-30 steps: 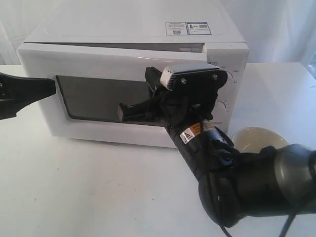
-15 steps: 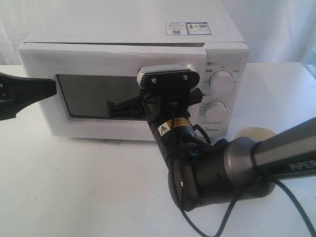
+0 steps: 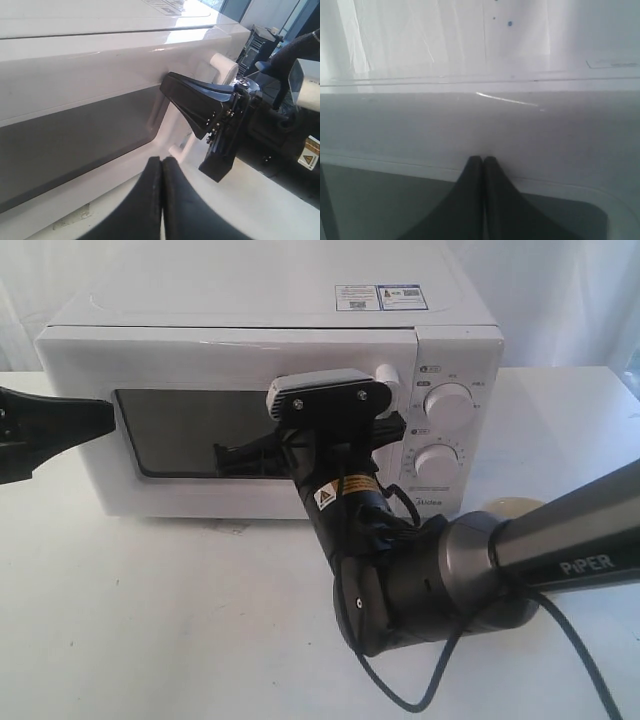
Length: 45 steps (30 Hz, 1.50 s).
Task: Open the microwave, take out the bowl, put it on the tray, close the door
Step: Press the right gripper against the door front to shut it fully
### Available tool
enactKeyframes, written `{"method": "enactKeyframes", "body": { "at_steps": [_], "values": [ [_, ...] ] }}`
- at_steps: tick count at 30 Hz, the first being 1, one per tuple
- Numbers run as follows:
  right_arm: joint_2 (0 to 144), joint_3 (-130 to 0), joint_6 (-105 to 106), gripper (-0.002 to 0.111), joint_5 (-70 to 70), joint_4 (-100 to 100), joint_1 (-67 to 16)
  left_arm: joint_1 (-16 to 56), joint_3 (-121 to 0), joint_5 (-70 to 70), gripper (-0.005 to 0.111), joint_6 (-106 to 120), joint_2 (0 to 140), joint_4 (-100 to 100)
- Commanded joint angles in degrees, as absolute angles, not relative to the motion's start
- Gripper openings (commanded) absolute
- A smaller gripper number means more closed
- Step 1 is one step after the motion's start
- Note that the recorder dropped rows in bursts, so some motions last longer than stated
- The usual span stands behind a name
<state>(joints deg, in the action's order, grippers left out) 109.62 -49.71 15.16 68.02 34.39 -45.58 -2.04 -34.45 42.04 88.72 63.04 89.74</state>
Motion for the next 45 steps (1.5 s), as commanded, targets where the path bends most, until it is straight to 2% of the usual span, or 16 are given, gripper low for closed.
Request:
{"method": "enactKeyframes", "body": {
  "at_steps": [1, 8, 19, 45],
  "values": [
    [109.8, -50.8, 15.8, 0.000, 70.0, 38.8, -42.6, -2.0, -34.7, 43.0, 0.000, 88.5, 62.9, 89.9],
    [109.5, -50.4, 15.8, 0.000, 70.0, 38.7, -42.9, -2.0, -34.7, 42.9, 0.000, 88.5, 62.9, 89.9],
    [97.4, -37.0, 17.8, 0.000, 69.3, 39.1, -51.8, -2.0, -34.7, 43.1, 0.000, 88.6, 62.9, 89.8],
    [97.4, -35.9, 17.8, 0.000, 67.3, 39.0, -52.0, -2.0, -34.7, 43.1, 0.000, 88.6, 62.9, 89.8]
  ]
}}
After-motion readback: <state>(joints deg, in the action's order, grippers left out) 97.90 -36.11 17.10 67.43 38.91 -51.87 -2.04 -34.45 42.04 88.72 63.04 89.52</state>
